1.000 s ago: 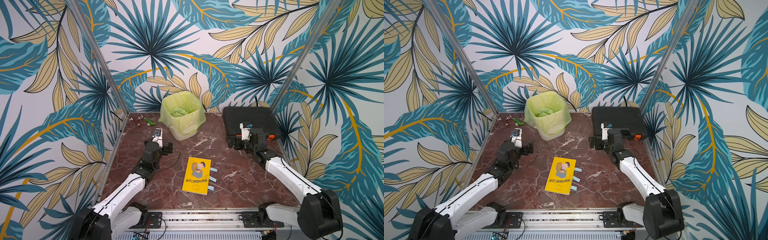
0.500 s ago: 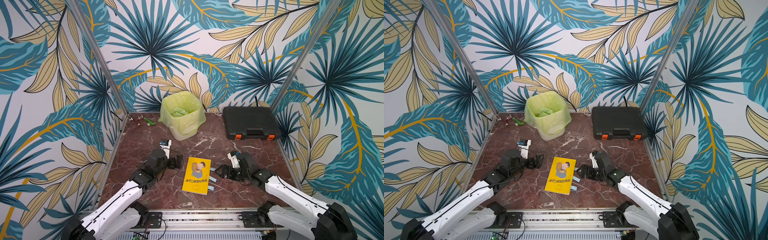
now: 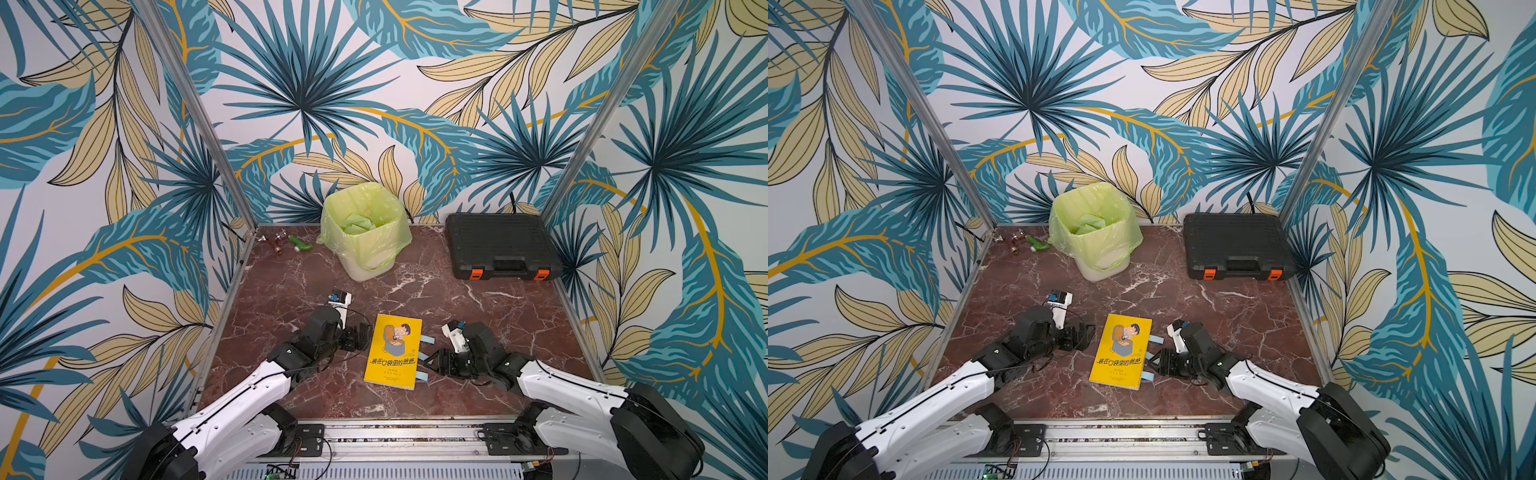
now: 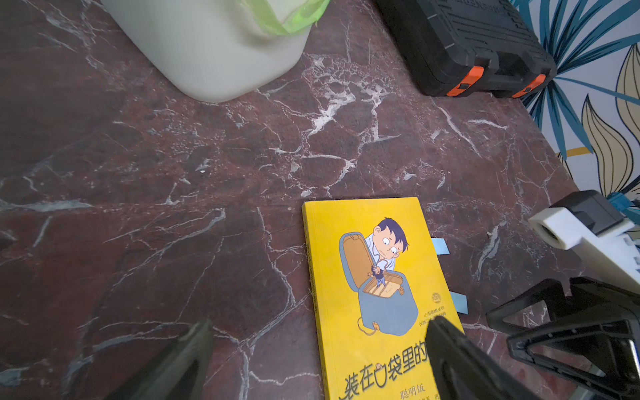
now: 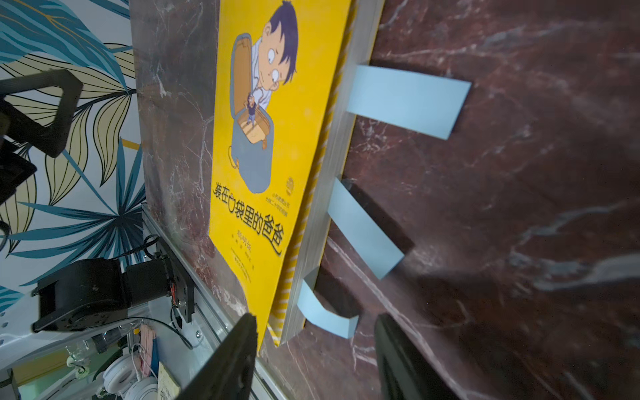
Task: Peel off the used sticky note
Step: Open the book at the center of the board.
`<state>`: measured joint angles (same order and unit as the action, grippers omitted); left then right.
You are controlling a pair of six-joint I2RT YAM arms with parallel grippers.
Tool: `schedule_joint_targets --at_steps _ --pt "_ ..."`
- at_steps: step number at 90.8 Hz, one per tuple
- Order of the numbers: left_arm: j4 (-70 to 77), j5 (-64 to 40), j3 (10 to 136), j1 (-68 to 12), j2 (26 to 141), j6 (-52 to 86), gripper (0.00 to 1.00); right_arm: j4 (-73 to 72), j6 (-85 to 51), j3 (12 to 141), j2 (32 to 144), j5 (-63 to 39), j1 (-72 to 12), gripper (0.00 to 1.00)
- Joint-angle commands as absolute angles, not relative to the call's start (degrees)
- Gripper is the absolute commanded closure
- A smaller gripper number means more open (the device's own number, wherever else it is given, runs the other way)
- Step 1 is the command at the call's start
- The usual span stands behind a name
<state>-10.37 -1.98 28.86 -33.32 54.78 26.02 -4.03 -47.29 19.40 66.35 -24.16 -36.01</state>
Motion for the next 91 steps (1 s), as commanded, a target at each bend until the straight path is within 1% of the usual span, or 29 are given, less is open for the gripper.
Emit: schedule_joint_targets --at_steps 1,30,47,69,91 --pt "-9.75 -2.02 28.13 -33.82 55.25 26.11 0.0 -10.34 -46.15 18.29 69.63 -26.29 -36.28 0.43" --pt "-11.02 -1.15 27.95 -34.1 54.46 25.75 0.0 -15.27 -45.74 18.63 77.19 -29.45 -36.4 0.43" --pt "-11.85 -0.34 28.21 -34.11 54.28 25.34 0.0 -17.0 -45.7 18.46 78.93 -33.05 -36.81 0.45" --pt "-11.67 0.28 28.51 -34.11 54.99 24.97 0.0 -16.6 -45.68 17.87 78.45 -35.48 -36.96 0.56" --pt "-12.33 0.66 29.33 -34.19 55.73 24.92 0.0 -17.87 -46.18 17.76 79.24 -36.15 -36.96 0.69"
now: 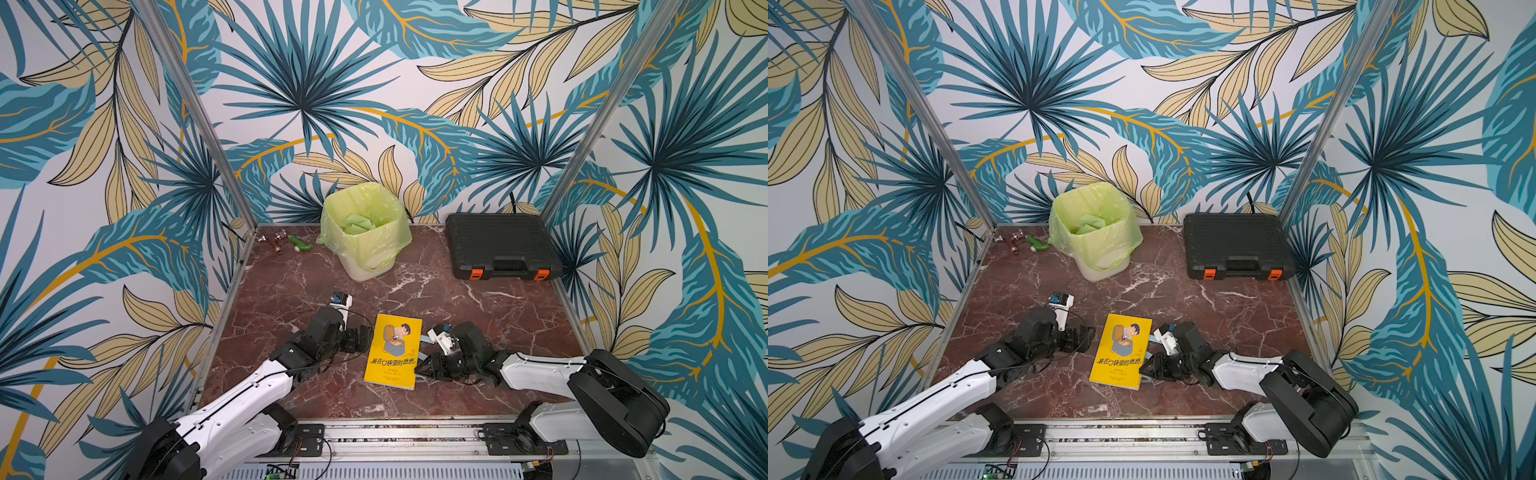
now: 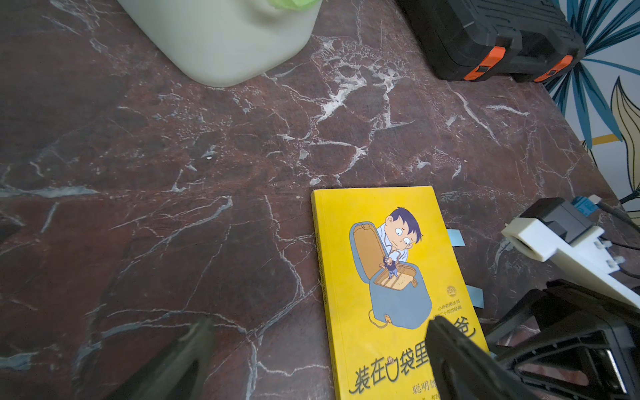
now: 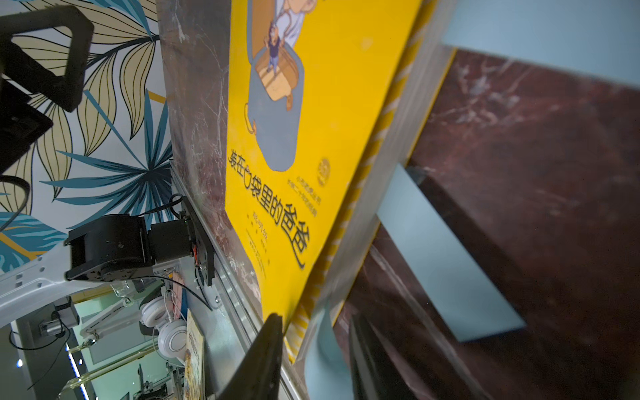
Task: Peel off the used sticky note
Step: Open the book at the center of the board.
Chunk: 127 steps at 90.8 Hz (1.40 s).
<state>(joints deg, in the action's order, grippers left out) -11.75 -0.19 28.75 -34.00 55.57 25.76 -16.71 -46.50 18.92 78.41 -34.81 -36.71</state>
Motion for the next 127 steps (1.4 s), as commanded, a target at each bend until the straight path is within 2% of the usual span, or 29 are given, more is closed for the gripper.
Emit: schedule_joint_targets --at_steps 1,51,85,127 --pt "-12.41 0.68 29.3 -34.19 55.72 24.9 0.0 -17.94 -46.16 17.72 79.3 -36.18 -36.98 0.7" --pt "-14.83 -1.81 32.21 -34.19 56.0 25.14 0.0 -15.09 -43.51 19.78 77.9 -35.78 -36.91 1.0" --pt "-23.15 -12.82 35.52 -34.66 54.16 25.29 0.0 -12.37 -40.84 28.01 76.91 -38.31 -36.92 1.0" --pt "-28.93 -12.53 32.26 -36.65 43.41 28.62 0.0 -10.78 -37.01 42.5 88.2 -43.22 -38.79 1.0"
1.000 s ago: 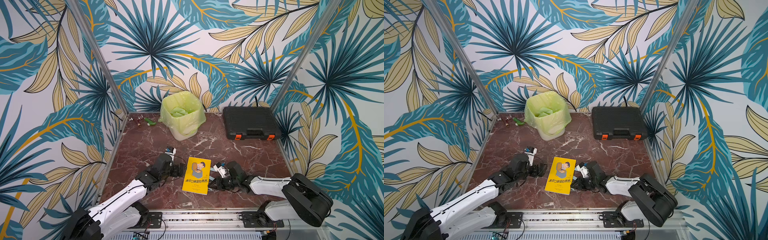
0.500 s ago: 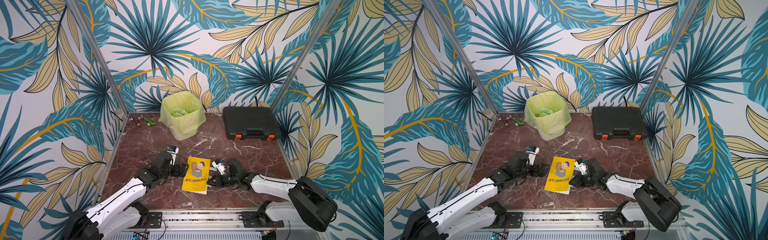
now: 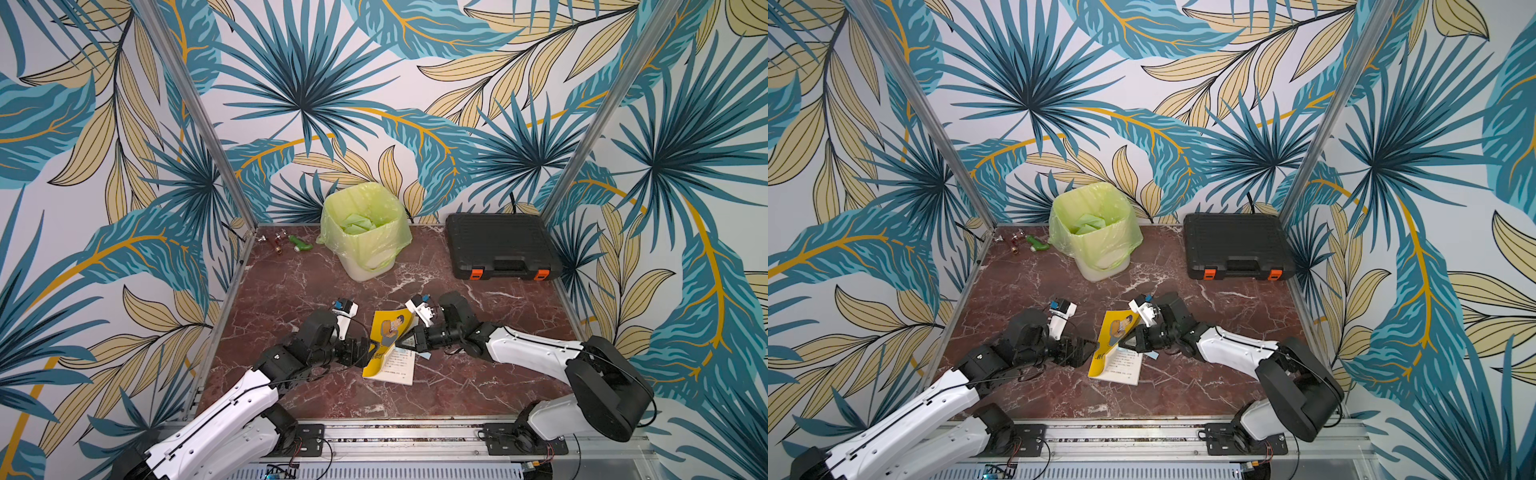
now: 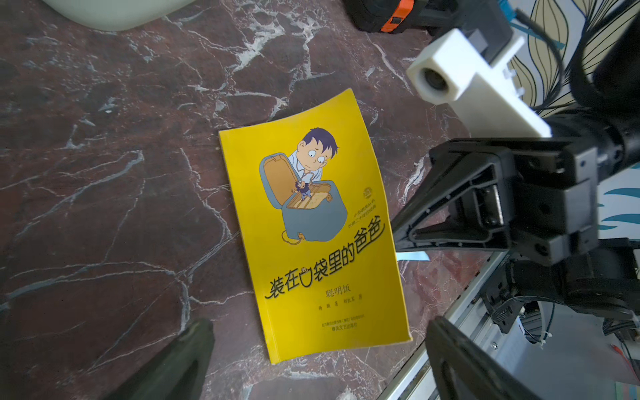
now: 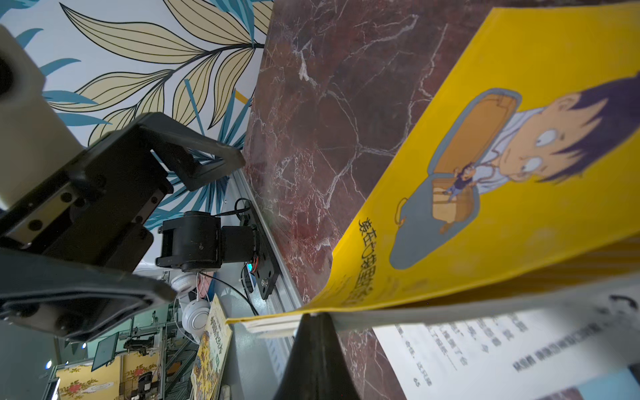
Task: Peel off the used sticky note
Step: Open the book at the center of the board.
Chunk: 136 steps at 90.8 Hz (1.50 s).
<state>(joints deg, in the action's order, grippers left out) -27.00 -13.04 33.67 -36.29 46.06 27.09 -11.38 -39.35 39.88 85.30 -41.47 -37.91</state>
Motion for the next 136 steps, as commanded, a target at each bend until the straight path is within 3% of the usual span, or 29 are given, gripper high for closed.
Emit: schedule_joint_targets --at_steps 1,69,91,107,136 --pt "-28.97 -12.46 32.17 -36.69 43.24 28.68 0.0 -10.79 -36.96 42.74 88.39 -43.23 -38.91 1.0" --pt "-38.74 9.26 24.35 -36.74 19.6 44.55 0.0 -6.42 -32.72 76.12 119.03 -52.1 -47.34 1.0" --pt "-42.15 12.01 22.54 -36.74 17.88 49.68 0.0 -5.23 -30.85 85.65 127.97 -58.8 -48.07 1.0" --pt "-50.55 16.96 23.74 -36.74 17.52 54.13 0.0 -6.73 -30.76 87.88 130.81 -62.98 -47.84 1.0" --pt "-52.66 15.3 23.55 -35.3 14.11 54.99 0.16 -17.58 -35.87 80.54 128.61 -65.49 -46.41 1.0"
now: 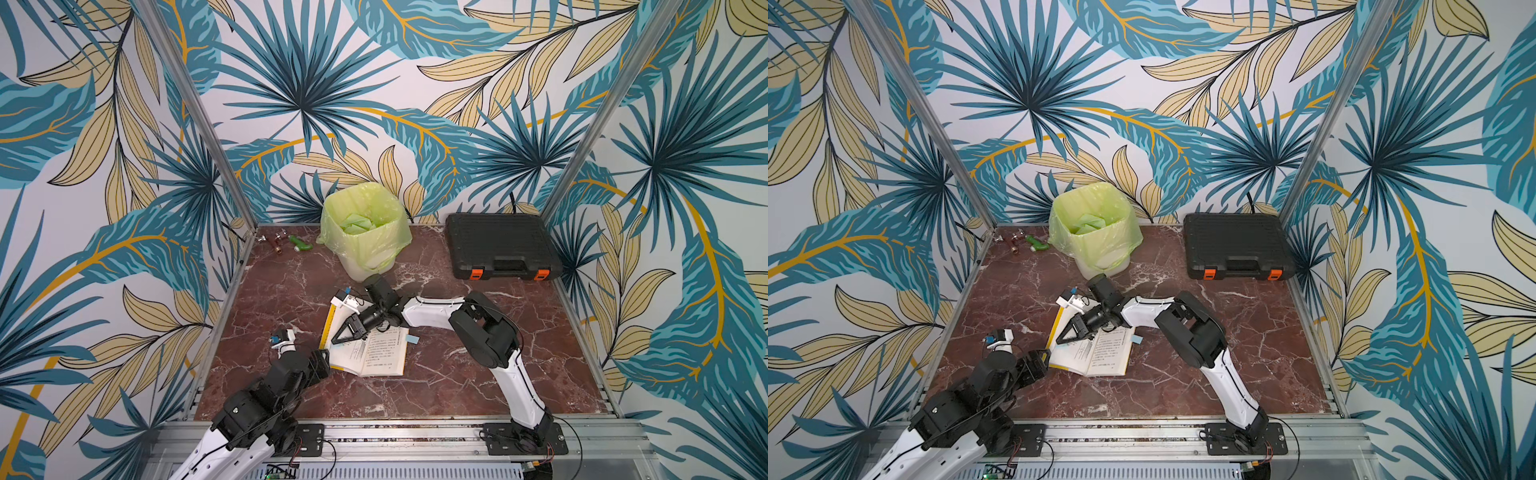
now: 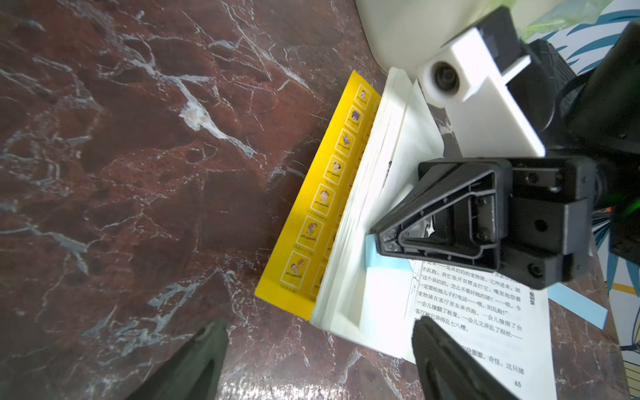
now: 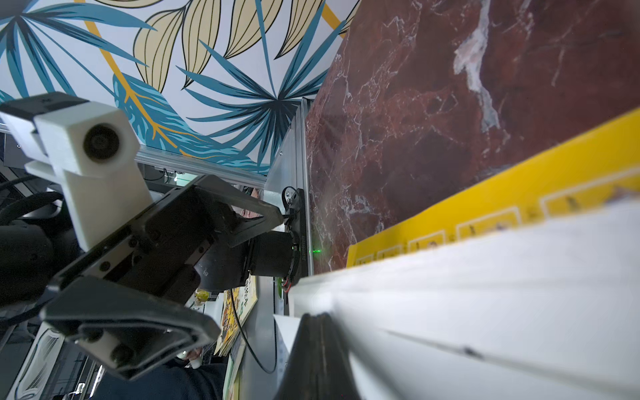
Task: Peel off the used sticky note
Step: Turn the page of the book at the center of the board.
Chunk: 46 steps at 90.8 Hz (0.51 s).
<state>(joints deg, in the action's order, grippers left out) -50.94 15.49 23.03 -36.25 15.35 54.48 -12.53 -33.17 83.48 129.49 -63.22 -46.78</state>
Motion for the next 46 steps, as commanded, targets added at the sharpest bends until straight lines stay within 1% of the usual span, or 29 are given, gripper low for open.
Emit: schedule_joint_targets --at_steps 1,11,13,23,37,46 --pt "-52.61 15.12 23.55 -35.19 14.0 54.87 0.17 -18.28 -36.21 80.39 128.64 -65.62 -46.45 1.0" --pt "-51.26 12.46 23.23 -32.91 12.61 54.35 0.26 -25.94 -40.96 78.47 129.23 -67.9 -46.37 1.0" --pt "-51.05 11.64 23.17 -32.35 12.49 54.17 0.27 -27.84 -41.92 77.98 129.25 -68.17 -45.1 1.0" --pt "-48.13 6.82 21.41 -29.19 13.02 53.41 0.29 -31.53 -43.77 76.51 129.37 -68.34 -44.33 1.0" --pt "-34.25 -5.99 16.2 -26.18 16.93 54.93 0.3 -33.36 -44.97 75.92 129.88 -68.42 -43.96 1.0" --pt "-30.52 -6.78 17.58 -25.96 18.63 52.77 0.38 -33.54 -45.09 75.99 130.23 -68.25 -43.95 1.0"
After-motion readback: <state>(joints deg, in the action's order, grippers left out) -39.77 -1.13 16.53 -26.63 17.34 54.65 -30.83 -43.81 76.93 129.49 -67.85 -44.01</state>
